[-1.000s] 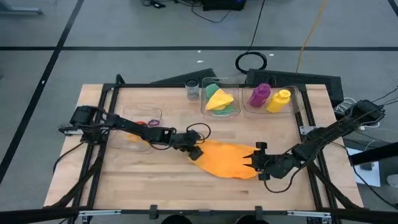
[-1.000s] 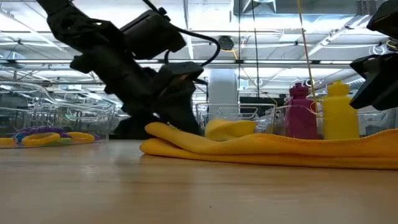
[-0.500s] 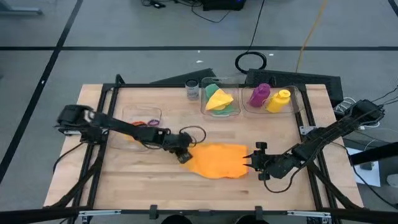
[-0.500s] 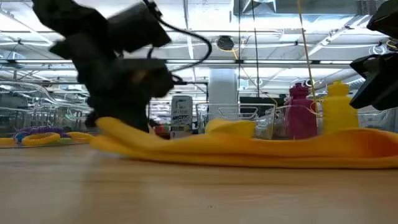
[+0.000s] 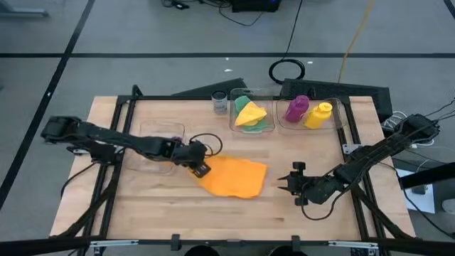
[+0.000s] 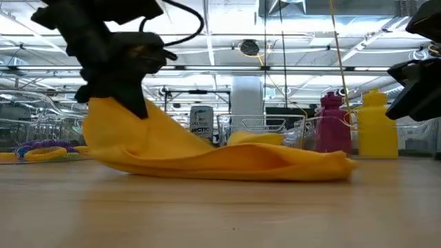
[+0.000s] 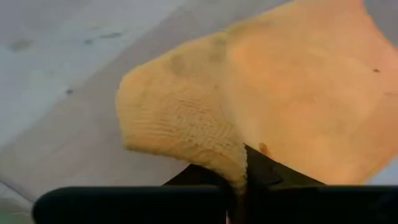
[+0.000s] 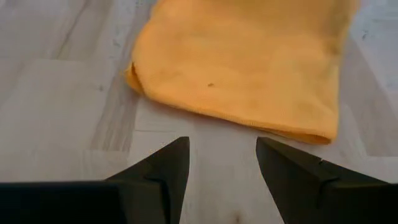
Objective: Pick & Place Sports Items
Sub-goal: Fold the orange towel
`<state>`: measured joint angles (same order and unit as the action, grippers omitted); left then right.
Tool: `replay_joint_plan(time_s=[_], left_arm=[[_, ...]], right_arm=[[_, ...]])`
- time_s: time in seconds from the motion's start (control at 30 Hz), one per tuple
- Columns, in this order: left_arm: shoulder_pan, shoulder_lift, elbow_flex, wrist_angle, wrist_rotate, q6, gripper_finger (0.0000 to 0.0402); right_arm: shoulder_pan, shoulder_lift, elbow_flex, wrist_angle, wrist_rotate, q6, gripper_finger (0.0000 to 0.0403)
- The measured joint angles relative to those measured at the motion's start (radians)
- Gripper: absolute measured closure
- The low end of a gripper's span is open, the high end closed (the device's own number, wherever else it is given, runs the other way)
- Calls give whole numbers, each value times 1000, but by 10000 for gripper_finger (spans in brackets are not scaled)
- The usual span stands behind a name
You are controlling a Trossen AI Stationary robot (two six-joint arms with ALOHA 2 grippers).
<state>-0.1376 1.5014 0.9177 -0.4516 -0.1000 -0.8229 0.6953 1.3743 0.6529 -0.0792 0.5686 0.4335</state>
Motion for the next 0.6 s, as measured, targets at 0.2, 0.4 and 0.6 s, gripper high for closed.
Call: replay_joint_plan(time_s=[0.2, 0.4, 0.6], left_arm=[[15, 2, 0, 65, 28, -20, 400], [11, 2, 2, 180, 74, -35, 400], [-8, 21, 58, 194, 73, -29, 401]], right_arm=[[0, 0, 0, 0, 11, 0, 264], [0, 0, 0, 0, 11, 0, 264], [0, 0, 0, 0, 11, -1, 264]])
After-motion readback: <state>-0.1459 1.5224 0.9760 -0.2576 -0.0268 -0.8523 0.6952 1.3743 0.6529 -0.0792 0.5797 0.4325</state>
